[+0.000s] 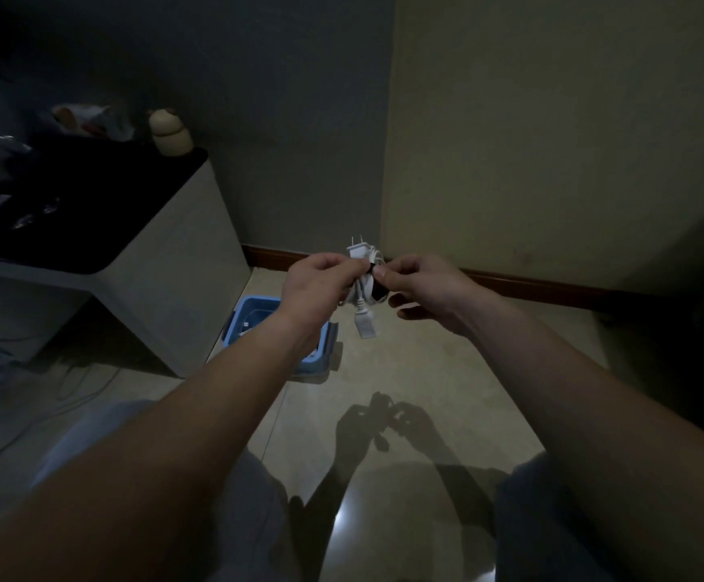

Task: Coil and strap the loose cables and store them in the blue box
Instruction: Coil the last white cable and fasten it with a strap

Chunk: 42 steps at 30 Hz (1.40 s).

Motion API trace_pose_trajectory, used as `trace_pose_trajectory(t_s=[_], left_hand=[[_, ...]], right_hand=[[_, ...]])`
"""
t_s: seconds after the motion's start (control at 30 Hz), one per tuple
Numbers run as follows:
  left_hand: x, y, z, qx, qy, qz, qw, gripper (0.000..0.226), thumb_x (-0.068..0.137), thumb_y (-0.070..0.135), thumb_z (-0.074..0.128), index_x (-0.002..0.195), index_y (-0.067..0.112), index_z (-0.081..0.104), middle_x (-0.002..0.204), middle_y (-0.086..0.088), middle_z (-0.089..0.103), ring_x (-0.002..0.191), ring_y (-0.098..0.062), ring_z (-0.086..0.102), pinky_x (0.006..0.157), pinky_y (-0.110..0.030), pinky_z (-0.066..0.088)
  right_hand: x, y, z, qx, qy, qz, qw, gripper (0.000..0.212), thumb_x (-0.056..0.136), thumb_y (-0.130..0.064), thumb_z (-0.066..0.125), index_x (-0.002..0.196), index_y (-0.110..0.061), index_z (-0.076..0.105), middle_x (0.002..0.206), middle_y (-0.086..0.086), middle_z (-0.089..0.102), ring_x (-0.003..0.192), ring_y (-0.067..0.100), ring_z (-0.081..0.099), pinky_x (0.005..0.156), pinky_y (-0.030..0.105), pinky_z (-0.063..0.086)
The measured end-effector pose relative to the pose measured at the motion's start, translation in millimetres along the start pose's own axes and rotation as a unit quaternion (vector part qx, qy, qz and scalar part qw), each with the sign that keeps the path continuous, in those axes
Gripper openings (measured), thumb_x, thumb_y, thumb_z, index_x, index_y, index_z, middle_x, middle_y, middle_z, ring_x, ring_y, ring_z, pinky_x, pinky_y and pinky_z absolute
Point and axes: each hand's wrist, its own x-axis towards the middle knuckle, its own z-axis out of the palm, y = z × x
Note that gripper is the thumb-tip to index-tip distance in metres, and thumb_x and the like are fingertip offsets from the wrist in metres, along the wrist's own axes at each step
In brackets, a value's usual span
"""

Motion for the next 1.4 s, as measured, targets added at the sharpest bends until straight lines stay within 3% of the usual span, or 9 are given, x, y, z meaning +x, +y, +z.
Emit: trace_pose_trajectory(t_s=[0.07, 0.17, 0.4, 0.67, 0.77, 0.87, 0.97, 1.13, 1.4], left_hand=[[1, 0, -2, -0.002, -0.008, -0.006, 1.0, 0.011, 0.086, 0.025, 0.075, 0.079, 0.016, 0.074, 0.074, -0.006, 0.068, 0.071, -0.016, 0.057, 0.068, -0.034, 0.047], [3, -1, -4, -0.001, -0.02, -0.015, 1.0, 0.011, 0.084, 0.023, 0.076, 0.074, 0.019, 0.074, 0.063, 0.003, 0.063, 0.059, -0.009, 0.053, 0.059, -0.028, 0.043], [10, -6, -8, 0.029, -0.012, 0.004, 0.999, 0.014, 0.082, 0.019, 0.078, 0.068, 0.02, 0.073, 0.056, 0.009, 0.061, 0.05, -0.004, 0.048, 0.053, -0.023, 0.04], [13, -11, -6, 0.105, 0.014, 0.059, 0.993, 0.016, 0.078, 0.019, 0.081, 0.07, 0.02, 0.068, 0.06, 0.014, 0.063, 0.055, 0.005, 0.055, 0.05, -0.011, 0.043], [13, -12, -4, 0.138, 0.033, 0.071, 0.987, 0.017, 0.076, 0.021, 0.082, 0.07, 0.021, 0.066, 0.067, 0.011, 0.066, 0.065, -0.002, 0.06, 0.06, -0.018, 0.047], [13, -12, -3, 0.155, 0.047, 0.08, 0.984, 0.016, 0.074, 0.021, 0.082, 0.072, 0.022, 0.066, 0.074, 0.006, 0.068, 0.072, -0.008, 0.063, 0.067, -0.025, 0.049], [12, -13, -3, 0.158, 0.045, 0.085, 0.983, 0.017, 0.073, 0.021, 0.082, 0.073, 0.023, 0.065, 0.07, 0.006, 0.066, 0.064, -0.009, 0.059, 0.063, -0.027, 0.047], [10, -12, -1, 0.179, 0.053, 0.096, 0.978, 0.018, 0.071, 0.024, 0.082, 0.073, 0.026, 0.064, 0.067, 0.009, 0.067, 0.062, -0.005, 0.061, 0.063, -0.028, 0.05], [4, -6, -6, 0.162, 0.015, 0.085, 0.983, 0.019, 0.081, 0.02, 0.082, 0.086, 0.017, 0.064, 0.08, -0.006, 0.074, 0.081, -0.021, 0.073, 0.085, -0.047, 0.059]], right_hand=[[-2, -2, -3, -0.037, -0.01, -0.011, 0.999, 0.02, 0.091, -0.041, 0.071, 0.083, -0.022, 0.072, 0.081, -0.007, 0.073, 0.074, 0.012, 0.06, 0.059, 0.026, 0.051], [-4, -3, -10, -0.075, -0.031, -0.024, 0.996, 0.02, 0.092, -0.041, 0.07, 0.084, -0.022, 0.072, 0.089, -0.002, 0.073, 0.068, 0.009, 0.056, 0.06, 0.026, 0.049], [0, -2, -18, 0.015, -0.078, 0.035, 0.996, 0.032, 0.094, -0.022, 0.069, 0.063, -0.016, 0.072, 0.067, 0.0, 0.066, 0.049, 0.006, 0.053, 0.054, 0.026, 0.053], [1, 0, -15, 0.101, -0.063, 0.094, 0.988, 0.013, 0.094, -0.016, 0.068, 0.087, -0.006, 0.07, 0.063, 0.002, 0.064, 0.048, 0.008, 0.055, 0.053, 0.024, 0.053], [-1, -2, -15, 0.165, -0.082, 0.108, 0.977, 0.012, 0.099, -0.005, 0.057, 0.094, -0.001, 0.066, 0.065, 0.005, 0.067, 0.05, 0.009, 0.06, 0.048, 0.024, 0.052], [-2, -5, -17, 0.186, -0.097, 0.114, 0.971, 0.019, 0.1, 0.001, 0.048, 0.099, 0.003, 0.067, 0.074, 0.009, 0.072, 0.061, 0.013, 0.069, 0.057, 0.025, 0.058], [-3, -6, -18, 0.184, -0.094, 0.123, 0.971, 0.017, 0.099, -0.002, 0.052, 0.103, 0.002, 0.068, 0.08, 0.009, 0.076, 0.068, 0.013, 0.074, 0.06, 0.025, 0.06], [-4, -7, -9, 0.199, -0.113, 0.089, 0.969, 0.019, 0.101, -0.002, 0.049, 0.097, 0.001, 0.067, 0.071, 0.008, 0.067, 0.058, 0.013, 0.059, 0.053, 0.021, 0.054], [-3, -3, 0, 0.209, -0.089, 0.041, 0.973, 0.021, 0.1, -0.001, 0.049, 0.096, 0.004, 0.068, 0.073, 0.012, 0.069, 0.059, 0.016, 0.063, 0.054, 0.022, 0.054]])
